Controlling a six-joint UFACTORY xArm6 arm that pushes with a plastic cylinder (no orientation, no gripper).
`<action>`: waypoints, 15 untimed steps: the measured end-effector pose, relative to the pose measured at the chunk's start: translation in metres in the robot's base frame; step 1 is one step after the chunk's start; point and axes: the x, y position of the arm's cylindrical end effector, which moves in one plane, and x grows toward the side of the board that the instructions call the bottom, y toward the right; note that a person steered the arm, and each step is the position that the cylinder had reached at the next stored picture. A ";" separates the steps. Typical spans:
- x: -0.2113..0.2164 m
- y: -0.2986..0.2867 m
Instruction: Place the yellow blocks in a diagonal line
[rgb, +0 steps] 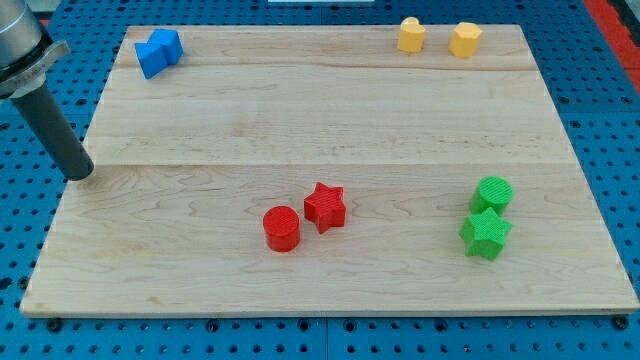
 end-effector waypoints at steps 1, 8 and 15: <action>-0.039 0.106; -0.210 0.620; -0.156 0.328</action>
